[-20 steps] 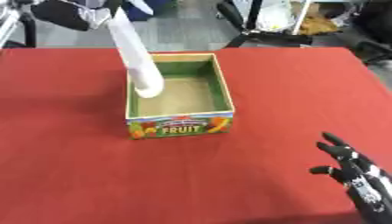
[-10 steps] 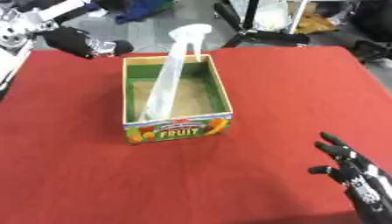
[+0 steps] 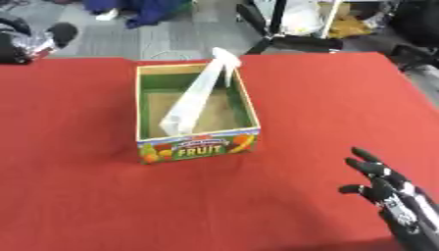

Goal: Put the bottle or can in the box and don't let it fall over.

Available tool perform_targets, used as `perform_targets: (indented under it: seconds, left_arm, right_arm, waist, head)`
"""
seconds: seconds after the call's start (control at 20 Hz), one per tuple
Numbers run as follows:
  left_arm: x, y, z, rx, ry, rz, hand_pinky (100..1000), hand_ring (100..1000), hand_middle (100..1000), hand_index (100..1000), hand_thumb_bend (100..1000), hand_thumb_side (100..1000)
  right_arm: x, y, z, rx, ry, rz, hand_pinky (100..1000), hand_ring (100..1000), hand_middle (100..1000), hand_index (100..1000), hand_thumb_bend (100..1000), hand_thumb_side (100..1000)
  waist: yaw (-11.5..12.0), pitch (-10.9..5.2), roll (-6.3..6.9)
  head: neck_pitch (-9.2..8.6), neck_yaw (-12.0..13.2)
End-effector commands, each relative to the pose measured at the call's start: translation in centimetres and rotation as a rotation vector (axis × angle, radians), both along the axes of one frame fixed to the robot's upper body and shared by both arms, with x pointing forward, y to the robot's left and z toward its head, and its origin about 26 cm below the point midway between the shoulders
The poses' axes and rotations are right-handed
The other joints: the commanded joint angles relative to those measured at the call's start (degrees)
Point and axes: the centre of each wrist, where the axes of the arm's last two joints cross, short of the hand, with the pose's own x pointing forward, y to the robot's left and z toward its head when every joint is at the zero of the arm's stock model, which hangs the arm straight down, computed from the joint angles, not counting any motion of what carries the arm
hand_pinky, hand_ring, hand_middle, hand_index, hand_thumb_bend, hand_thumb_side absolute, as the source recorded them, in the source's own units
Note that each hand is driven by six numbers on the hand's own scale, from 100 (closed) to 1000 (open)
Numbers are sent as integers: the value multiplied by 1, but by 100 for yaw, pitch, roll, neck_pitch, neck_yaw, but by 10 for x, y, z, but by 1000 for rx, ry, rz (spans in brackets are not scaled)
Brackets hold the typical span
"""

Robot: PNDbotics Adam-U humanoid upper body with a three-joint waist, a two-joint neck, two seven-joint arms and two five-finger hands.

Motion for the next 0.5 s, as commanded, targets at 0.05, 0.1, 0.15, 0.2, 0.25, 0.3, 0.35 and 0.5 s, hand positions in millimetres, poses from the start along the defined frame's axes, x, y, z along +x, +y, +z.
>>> perform_targets:
  seconds: [0.05,0.1,0.15,0.2,0.25,0.3,0.35,0.5]
  left_arm:
    - [-28,8,3,-165,-88,42,781,778,654,814,281,644]
    - [-35,9,-7,-211,-89,61,781,778,654,814,281,644]
    - [-40,10,-19,-267,-84,83,775,771,640,802,255,652]
    - [-46,10,-32,-330,-79,108,774,770,639,800,243,658]
    - [-51,9,-44,-386,-75,135,774,770,637,798,233,666]
    - [-55,9,-55,-432,-72,161,773,769,635,796,225,671]
    - [-58,8,-66,-475,-63,189,773,769,634,793,220,679]
    - [-67,5,-97,-568,-24,264,771,765,626,788,213,697]
  right_arm:
    - [1,-2,5,-4,-21,-16,706,1000,1000,796,100,589]
    - [1,-2,5,-2,-21,-18,706,1000,1000,796,100,589]
    - [1,-2,5,1,-22,-21,706,1000,1000,796,100,593]
    - [1,-1,5,4,-22,-24,706,1000,1000,796,100,595]
    - [1,-1,5,6,-22,-28,706,1000,1000,796,100,597]
    - [1,-1,5,8,-21,-31,706,1000,1000,796,100,597]
    - [0,-1,4,10,-21,-32,706,1000,1000,796,100,596]
    - [0,0,4,14,-21,-32,706,1000,1000,796,100,597]
  waist:
    - [32,-23,1]
    - [42,-13,-7]
    - [61,4,-24]
    - [80,18,-41]
    - [105,29,-60]
    - [127,34,-75]
    - [153,35,-95]
    - [225,37,-141]
  head:
    - [-83,-46]
    - [-89,-51]
    - [-98,-64]
    - [-100,-70]
    - [-91,-57]
    - [-81,-35]
    - [-71,-2]
    - [-53,125]
